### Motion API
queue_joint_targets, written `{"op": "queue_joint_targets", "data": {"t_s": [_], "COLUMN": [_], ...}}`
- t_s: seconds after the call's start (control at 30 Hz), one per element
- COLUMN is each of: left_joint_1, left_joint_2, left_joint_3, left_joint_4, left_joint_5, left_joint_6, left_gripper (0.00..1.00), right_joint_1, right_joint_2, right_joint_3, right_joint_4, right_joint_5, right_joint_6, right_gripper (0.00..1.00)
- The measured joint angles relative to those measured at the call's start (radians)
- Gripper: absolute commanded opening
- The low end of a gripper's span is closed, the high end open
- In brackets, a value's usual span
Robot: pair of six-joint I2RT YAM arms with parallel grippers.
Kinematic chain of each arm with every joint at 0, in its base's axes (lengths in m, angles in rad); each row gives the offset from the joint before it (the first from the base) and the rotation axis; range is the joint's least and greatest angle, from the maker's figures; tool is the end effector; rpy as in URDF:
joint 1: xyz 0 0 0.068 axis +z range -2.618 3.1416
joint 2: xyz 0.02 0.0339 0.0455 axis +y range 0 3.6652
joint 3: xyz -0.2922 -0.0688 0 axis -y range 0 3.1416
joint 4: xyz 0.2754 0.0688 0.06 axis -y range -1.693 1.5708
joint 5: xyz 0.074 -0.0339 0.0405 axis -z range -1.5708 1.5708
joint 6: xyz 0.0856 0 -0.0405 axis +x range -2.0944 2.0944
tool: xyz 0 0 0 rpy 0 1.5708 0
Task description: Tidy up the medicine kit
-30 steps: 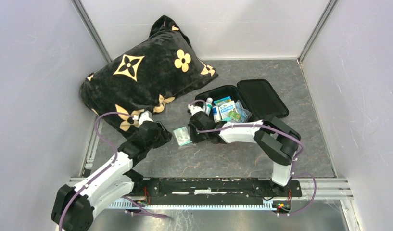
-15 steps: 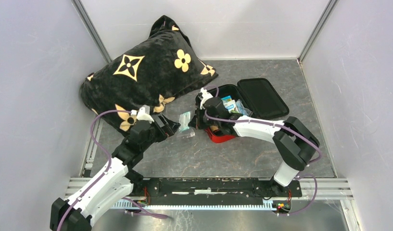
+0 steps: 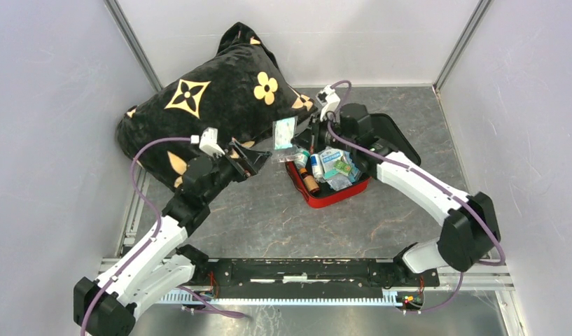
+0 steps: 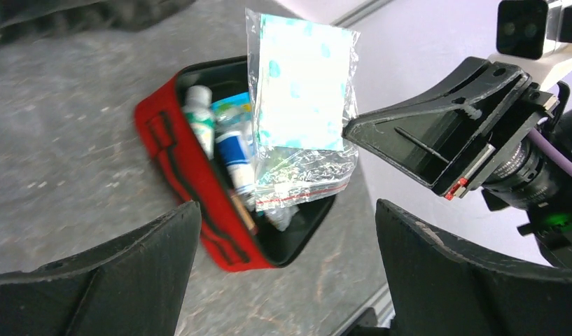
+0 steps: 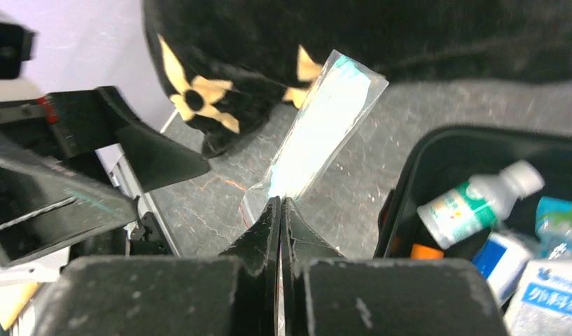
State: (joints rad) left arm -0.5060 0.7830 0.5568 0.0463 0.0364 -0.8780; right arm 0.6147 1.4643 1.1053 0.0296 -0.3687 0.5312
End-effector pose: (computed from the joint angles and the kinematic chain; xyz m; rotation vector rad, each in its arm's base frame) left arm 0.2186 -0.1247 0.2878 -0.3178 1.8422 -1.0216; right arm 0.3200 0.2636 0.3137 -0.3540 2.0104 1.1013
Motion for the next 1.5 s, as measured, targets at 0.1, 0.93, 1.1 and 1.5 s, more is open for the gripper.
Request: {"op": "queue_joint_targets", "data": {"t_s": [0.1, 0.93, 1.1, 1.5], "left_joint_1": [0.0, 0.0, 0.0, 0.0], "left_joint_2": [0.047, 0.192, 0.192, 0.183], "left_joint_3": [0.039, 0.141, 0.141, 0.189], "left_joint_4": [0.084, 0.485, 0.497, 0.375], "left_joint_5": [0.062, 0.365, 0.368, 0.332], "left_joint_6": [0.0, -0.095, -0.099, -0.072], "left_gripper": [1.0, 0.45, 0.21, 0.02], "right_joint_1": [-0.035, -0.121, -0.134, -0.187], "right_joint_2": [-0.055, -0.208, -0.209, -0.216], "right_joint_3": [0.036, 0.069, 0.068, 0.047], "right_joint_4": [-0.019, 0.11, 0.103, -0.048], "right_joint_5": [-0.069, -0.495, -0.481, -0.287], "right_joint_6": [-0.042, 0.023, 0.017, -0.052], "right_gripper": [0.0, 0.0, 0.0, 0.5]}}
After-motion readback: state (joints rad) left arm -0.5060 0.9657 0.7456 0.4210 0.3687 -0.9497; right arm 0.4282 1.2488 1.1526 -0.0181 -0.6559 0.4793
